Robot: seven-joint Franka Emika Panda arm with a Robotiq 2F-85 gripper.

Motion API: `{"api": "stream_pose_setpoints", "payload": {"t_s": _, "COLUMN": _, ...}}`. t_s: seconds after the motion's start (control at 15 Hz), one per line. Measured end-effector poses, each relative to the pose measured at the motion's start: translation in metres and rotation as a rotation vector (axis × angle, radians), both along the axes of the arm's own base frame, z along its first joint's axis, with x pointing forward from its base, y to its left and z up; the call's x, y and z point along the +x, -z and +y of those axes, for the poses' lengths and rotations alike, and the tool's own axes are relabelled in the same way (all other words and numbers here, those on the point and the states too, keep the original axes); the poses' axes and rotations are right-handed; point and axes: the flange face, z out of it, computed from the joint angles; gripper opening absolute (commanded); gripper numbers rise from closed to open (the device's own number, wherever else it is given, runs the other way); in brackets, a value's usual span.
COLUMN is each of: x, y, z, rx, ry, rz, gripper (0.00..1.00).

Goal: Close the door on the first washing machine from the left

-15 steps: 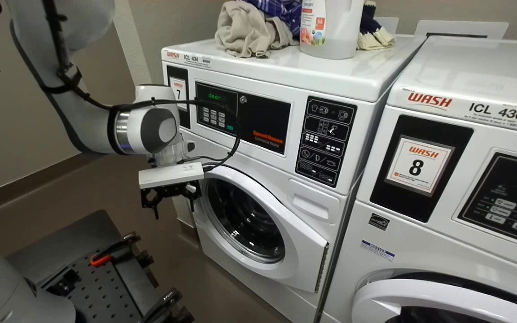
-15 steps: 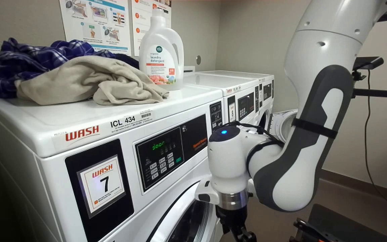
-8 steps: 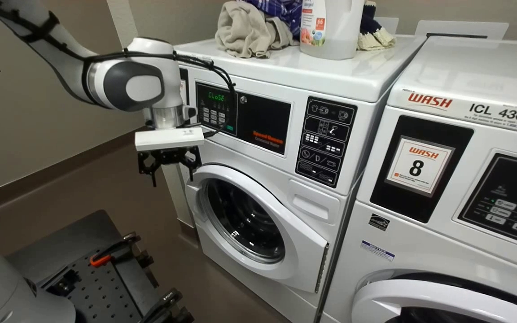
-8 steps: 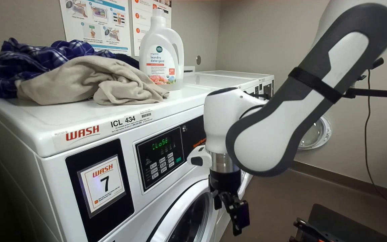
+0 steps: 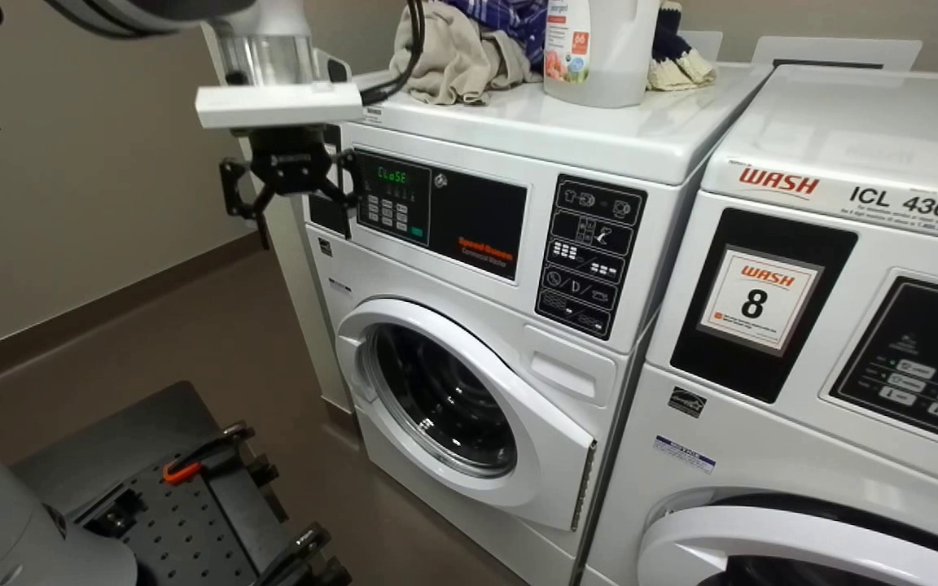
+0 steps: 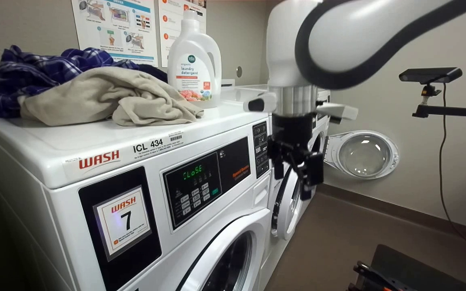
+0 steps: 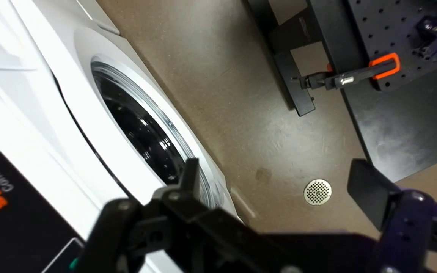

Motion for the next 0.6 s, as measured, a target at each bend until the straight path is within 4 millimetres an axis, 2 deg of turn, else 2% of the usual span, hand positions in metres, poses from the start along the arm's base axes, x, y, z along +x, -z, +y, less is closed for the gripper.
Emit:
{"api": "stream_pose_setpoints", "payload": {"t_s": 0.2, "x": -0.014, "y": -0.075, "z": -0.025, "rx": -0.029, "ry": 0.013, "rz": -0.007, "gripper": 1.0}}
{"api": "stream_pose_setpoints", "payload": {"t_s": 0.33, "x": -0.024, "y": -0.115, "z": -0.034, "rx": -0.037, "ry": 0.017, "rz": -0.025, "gripper": 1.0}}
{"api": "stream_pose_setpoints", "payload": {"t_s": 0.47, "x": -0.03, "y": -0.139, "z": -0.036, "rx": -0.043, "ry": 0.011, "rz": -0.041, "gripper": 1.0}}
{"api": "stream_pose_setpoints", "payload": {"t_s": 0.6, "x": -0.032, "y": -0.151, "z": -0.033, "rx": -0.044, "ry": -0.002, "rz": -0.049, "gripper": 1.0}}
